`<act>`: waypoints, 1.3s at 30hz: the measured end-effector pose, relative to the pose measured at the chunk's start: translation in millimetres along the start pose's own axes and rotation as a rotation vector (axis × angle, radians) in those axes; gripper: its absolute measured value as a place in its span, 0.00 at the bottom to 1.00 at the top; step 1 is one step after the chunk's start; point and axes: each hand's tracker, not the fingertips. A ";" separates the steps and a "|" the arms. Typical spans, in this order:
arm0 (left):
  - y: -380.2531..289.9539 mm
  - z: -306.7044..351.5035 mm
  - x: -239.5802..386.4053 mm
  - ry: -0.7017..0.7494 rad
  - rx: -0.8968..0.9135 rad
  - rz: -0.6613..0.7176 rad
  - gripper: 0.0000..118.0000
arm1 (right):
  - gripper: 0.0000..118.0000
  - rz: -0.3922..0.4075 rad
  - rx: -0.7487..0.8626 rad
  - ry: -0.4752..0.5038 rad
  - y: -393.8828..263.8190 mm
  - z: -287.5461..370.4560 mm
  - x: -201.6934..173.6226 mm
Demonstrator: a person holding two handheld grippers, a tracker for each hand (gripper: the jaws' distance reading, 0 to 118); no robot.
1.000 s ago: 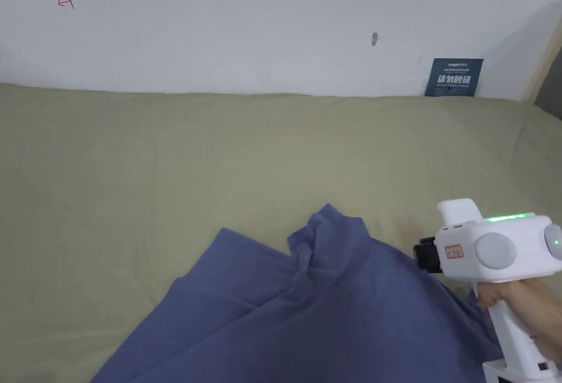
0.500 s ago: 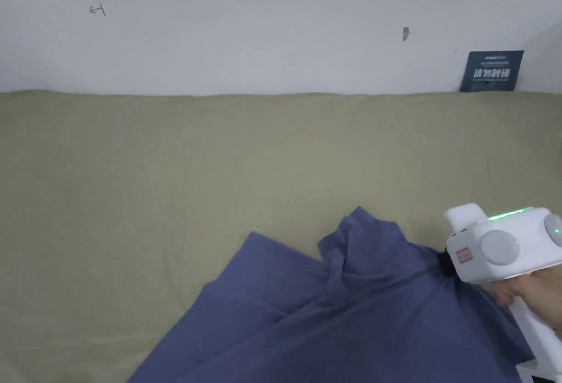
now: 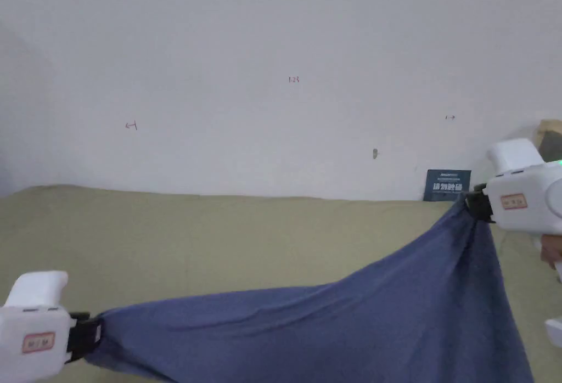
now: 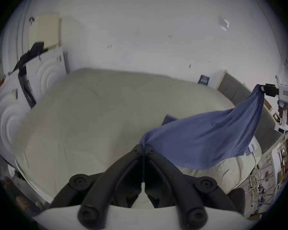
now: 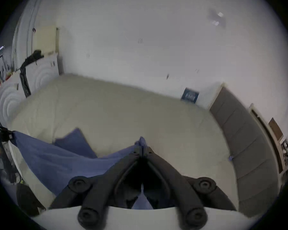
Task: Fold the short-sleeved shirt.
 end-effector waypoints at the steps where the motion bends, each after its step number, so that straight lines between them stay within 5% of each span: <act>1: 19.8 8.6 8.5 -0.004 0.031 -0.024 0.01 | 0.00 0.002 0.038 -0.018 14.4 21.2 6.9; 13: 202.7 87.7 65.3 0.052 0.226 -0.088 0.01 | 0.00 -0.100 0.209 -0.191 102.3 114.6 76.0; 25: 242.8 96.3 70.1 0.187 0.290 -0.102 0.01 | 0.00 -0.200 0.236 -0.162 106.9 71.2 73.7; 39: 322.7 30.9 69.0 0.302 0.320 -0.089 0.01 | 0.00 -0.169 0.237 -0.191 185.4 -14.4 87.3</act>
